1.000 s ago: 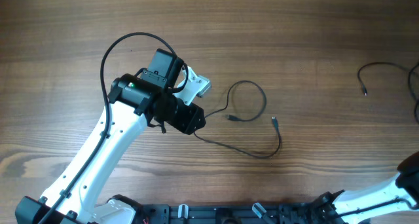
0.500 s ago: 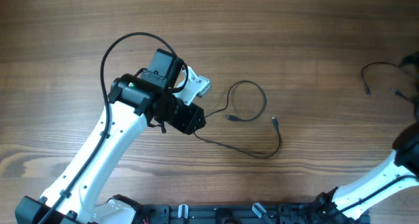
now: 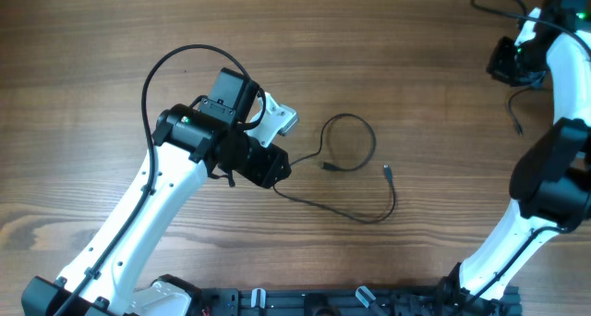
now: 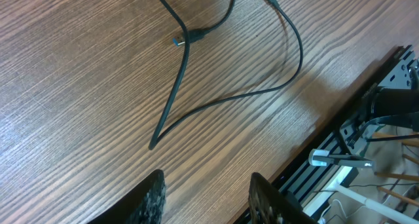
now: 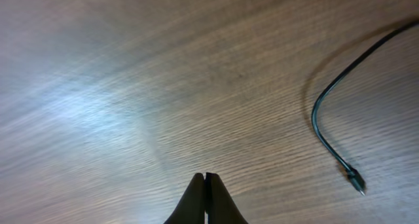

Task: Untangle cables
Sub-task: 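Hold the cable with the left gripper while the right gripper moves right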

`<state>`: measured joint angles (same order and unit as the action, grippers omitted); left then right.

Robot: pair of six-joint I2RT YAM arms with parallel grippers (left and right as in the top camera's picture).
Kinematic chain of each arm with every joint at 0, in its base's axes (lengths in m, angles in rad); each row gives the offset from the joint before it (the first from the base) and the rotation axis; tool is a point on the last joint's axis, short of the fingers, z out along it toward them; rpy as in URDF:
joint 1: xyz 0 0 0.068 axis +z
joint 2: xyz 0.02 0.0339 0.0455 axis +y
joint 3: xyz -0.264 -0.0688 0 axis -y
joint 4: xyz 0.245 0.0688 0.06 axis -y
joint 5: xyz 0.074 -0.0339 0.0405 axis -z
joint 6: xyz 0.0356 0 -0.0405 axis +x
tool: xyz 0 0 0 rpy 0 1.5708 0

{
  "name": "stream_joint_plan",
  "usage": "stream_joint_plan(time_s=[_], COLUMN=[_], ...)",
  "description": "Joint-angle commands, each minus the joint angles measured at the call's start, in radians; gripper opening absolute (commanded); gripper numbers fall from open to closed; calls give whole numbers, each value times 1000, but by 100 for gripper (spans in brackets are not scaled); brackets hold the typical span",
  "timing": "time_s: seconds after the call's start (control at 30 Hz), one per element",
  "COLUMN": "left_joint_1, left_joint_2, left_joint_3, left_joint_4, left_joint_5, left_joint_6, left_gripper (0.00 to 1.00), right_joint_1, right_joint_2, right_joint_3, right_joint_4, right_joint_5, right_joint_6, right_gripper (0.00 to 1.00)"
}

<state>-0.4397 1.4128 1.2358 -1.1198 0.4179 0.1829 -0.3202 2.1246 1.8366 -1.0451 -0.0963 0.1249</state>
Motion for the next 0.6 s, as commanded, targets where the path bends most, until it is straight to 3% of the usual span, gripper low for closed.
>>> stream_joint_plan(time_s=[0.0, 0.57], left_joint_1=[-4, -4], left_joint_2=[5, 5], left_joint_3=[-6, -6], left_joint_4=[5, 2], left_joint_5=[20, 20], left_joint_6=[11, -7], left_gripper=[43, 43], right_joint_1=[0, -54], right_joint_2=[48, 48], right_joint_3=[-100, -364], right_joint_4=[43, 325], right_joint_5=[44, 156], right_joint_6=[-17, 9], right_gripper=[4, 4])
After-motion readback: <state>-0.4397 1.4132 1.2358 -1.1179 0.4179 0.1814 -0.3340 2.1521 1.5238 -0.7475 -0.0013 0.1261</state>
